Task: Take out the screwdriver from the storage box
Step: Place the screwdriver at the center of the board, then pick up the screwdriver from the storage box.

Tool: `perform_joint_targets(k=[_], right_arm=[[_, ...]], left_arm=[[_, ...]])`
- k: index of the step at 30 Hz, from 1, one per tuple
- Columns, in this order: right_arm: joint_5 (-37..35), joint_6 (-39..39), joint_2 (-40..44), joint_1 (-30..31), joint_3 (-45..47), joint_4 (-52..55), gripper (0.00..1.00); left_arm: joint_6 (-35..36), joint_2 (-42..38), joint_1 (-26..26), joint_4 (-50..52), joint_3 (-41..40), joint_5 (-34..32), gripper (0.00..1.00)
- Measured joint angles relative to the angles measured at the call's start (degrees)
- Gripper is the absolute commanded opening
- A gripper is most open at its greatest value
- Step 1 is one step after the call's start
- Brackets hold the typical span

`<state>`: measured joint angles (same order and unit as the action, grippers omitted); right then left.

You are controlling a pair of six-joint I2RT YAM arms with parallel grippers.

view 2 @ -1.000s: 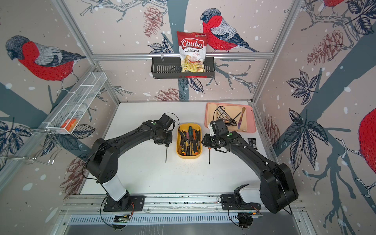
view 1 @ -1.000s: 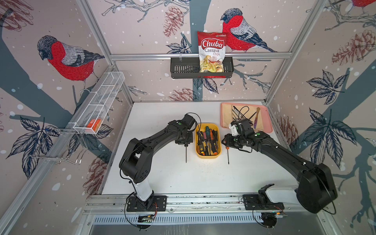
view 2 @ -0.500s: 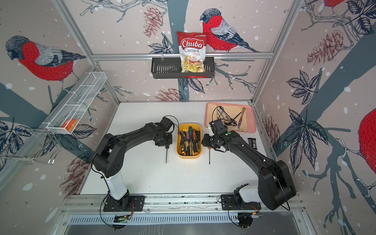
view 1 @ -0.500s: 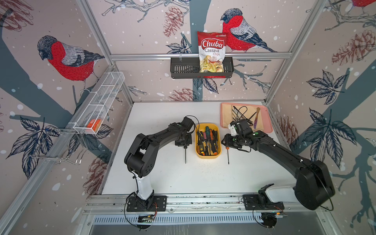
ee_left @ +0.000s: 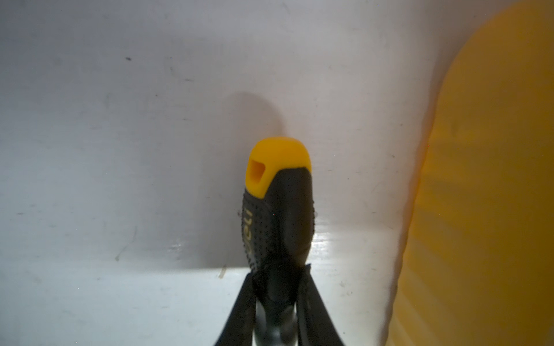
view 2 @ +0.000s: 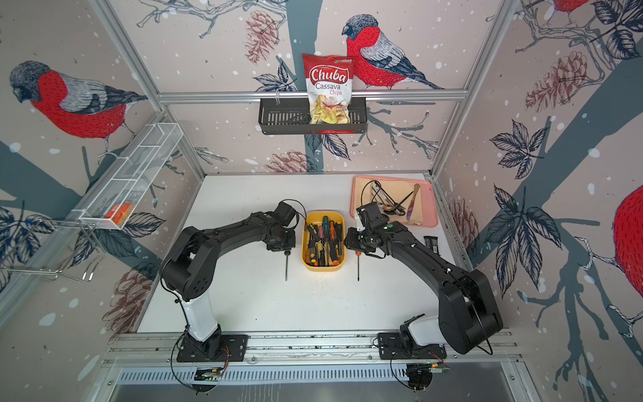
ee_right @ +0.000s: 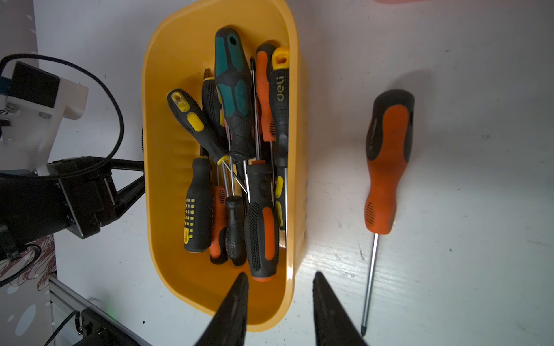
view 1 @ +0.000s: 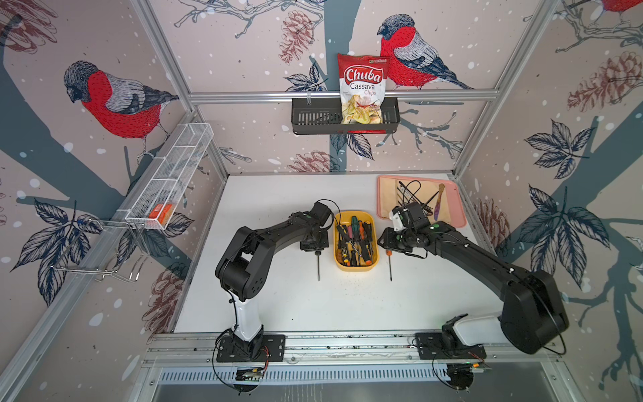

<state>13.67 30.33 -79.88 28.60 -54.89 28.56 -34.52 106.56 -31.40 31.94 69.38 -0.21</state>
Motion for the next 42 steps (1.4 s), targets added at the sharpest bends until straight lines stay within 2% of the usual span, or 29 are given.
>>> perform_joint_targets(k=[11, 21, 30, 42], right_arm=[[0.0, -0.4, 0.0, 0.0, -0.7, 0.2, 0.38], [0.5, -1.7, 0.0, 0.2, -2.7, 1.6, 0.4], [-0.7, -1.7, -1.7, 2.6, -5.9, 3.7, 0.41], [-9.4, 2.8, -11.7, 10.8, -12.8, 6.7, 0.42]], left_arm=[[-0.2, -1.7, 0.0, 0.2, 0.1, 0.2, 0.39], [-2.6, -8.3, -0.7, 1.6, 0.4, 0.8, 0.42], [-2.5, -15.3, -1.7, 0.7, -0.7, 6.2, 0.43], [-1.5, -22.9, -1.8, -4.6, -11.2, 15.2, 0.44]])
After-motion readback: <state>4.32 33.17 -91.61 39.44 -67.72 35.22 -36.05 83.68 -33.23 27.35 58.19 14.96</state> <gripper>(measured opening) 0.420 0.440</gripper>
